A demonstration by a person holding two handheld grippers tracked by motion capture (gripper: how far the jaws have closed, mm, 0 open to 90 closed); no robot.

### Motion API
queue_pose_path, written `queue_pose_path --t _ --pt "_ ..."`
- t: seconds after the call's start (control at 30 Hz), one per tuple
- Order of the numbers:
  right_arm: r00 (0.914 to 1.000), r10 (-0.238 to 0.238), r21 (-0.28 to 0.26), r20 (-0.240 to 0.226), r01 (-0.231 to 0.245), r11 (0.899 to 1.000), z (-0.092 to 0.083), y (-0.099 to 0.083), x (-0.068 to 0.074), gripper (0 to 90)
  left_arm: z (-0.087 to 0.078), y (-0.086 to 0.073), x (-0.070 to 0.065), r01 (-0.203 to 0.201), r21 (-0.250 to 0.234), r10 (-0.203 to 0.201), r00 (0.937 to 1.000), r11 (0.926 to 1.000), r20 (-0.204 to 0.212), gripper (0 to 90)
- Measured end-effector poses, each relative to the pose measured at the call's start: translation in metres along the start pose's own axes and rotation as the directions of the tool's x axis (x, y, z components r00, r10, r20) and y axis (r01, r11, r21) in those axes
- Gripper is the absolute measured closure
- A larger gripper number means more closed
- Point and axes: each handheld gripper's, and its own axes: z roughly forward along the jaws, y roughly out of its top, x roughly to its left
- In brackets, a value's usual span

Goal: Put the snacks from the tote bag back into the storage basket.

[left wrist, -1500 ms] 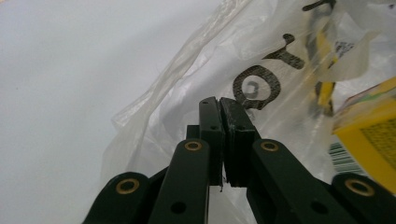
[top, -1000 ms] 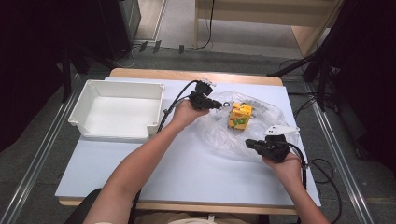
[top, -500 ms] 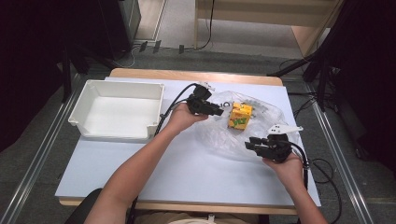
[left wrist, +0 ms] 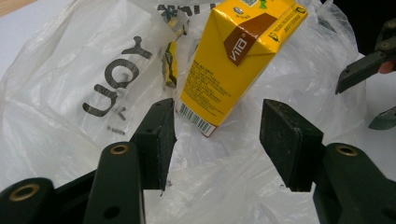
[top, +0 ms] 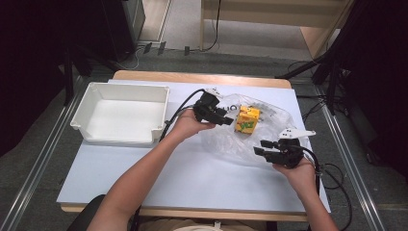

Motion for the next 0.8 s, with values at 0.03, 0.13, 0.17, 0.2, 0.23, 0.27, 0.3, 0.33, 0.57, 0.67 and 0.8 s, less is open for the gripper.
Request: queue_pose_path --t 0.03,0.13,0.17,0.2,0.23,0.27,0.3,0.33,0.57,0.67,0.8 --pt "1.0 0.003 0.001 -0.001 -0.003 1.0 0.0 0.0 -0.001 51.3 0.001 0.0 0.0 0.001 -0.001 -0.001 1.0 1.0 0.003 44.9" --pt "0.9998 0.021 -0.006 -0.002 -0.021 1.0 -0.001 -0.001 -0.003 47.7 0.004 0.0 -0.003 0.003 -0.002 -0.003 0.9999 1.0 0.013 42.5" --pt "0.9997 0.025 -0.013 -0.001 -0.025 1.0 -0.001 -0.001 -0.004 47.4 0.005 0.0 -0.003 0.001 0.0 -0.001 0.9999 1.0 0.012 42.0" --pt "0.9997 0.026 -0.017 -0.005 -0.026 1.0 -0.002 -0.001 -0.004 47.1 0.006 0.0 -0.004 -0.006 -0.001 0.006 0.9999 1.0 0.013 41.4" --pt "0.9996 0.028 -0.02 -0.006 -0.028 0.999 -0.002 0.0 -0.004 47.0 0.007 0.0 -0.004 -0.009 -0.003 0.009 0.9999 1.0 0.011 40.7" --pt "0.9996 0.028 -0.023 -0.006 -0.028 0.999 -0.002 0.0 -0.004 46.9 0.009 0.0 -0.004 -0.008 -0.008 0.008 0.9999 0.9999 0.013 40.6" --pt "0.9996 0.028 -0.023 -0.008 -0.028 0.999 -0.002 0.0 -0.004 46.9 0.01 0.0 -0.004 -0.008 -0.008 0.008 0.9999 0.9999 0.012 40.6" --pt "0.9997 0.025 -0.02 -0.006 -0.025 0.999 -0.002 0.0 -0.004 46.9 0.011 0.0 -0.003 -0.022 -0.004 0.022 0.9997 0.9998 0.008 40.7" --pt "0.9996 0.024 -0.009 -0.018 -0.024 1.0 -0.001 -0.001 -0.003 47.1 0.017 0.003 -0.001 -0.018 -0.016 0.018 0.9998 0.9997 0.012 40.9" --pt "0.9995 0.019 -0.003 -0.025 -0.019 1.0 -0.001 -0.003 -0.002 47.2 0.019 0.005 -0.001 -0.019 -0.024 0.02 0.9997 0.9995 0.014 41.0" --pt "0.9995 0.009 -0.008 -0.03 -0.009 1.0 -0.001 -0.008 0.0 45.6 0.023 0.011 -0.002 -0.029 -0.011 0.03 0.9995 0.9995 0.013 40.8"
